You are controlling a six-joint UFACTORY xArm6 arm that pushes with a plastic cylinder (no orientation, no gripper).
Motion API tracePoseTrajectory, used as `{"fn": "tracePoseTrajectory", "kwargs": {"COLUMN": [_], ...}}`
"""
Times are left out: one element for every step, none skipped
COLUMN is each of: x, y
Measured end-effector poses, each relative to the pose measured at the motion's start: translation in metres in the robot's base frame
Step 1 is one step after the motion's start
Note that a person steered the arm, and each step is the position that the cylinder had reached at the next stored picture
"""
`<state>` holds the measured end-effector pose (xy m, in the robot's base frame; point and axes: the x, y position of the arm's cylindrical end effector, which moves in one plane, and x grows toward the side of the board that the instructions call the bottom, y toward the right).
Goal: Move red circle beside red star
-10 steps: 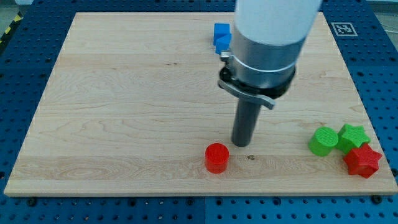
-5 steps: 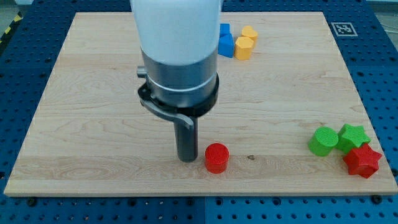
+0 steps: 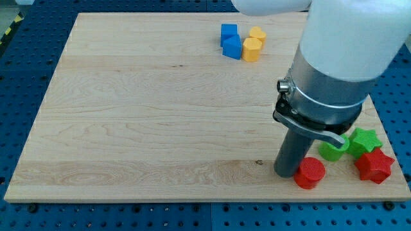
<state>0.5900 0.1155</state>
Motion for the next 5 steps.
{"fn": "tracePoseTrajectory", "kwargs": {"x": [0.022, 0.028, 0.028, 0.028, 0.028], "y": [0.0, 0.006, 0.031, 0.047, 0.049]}}
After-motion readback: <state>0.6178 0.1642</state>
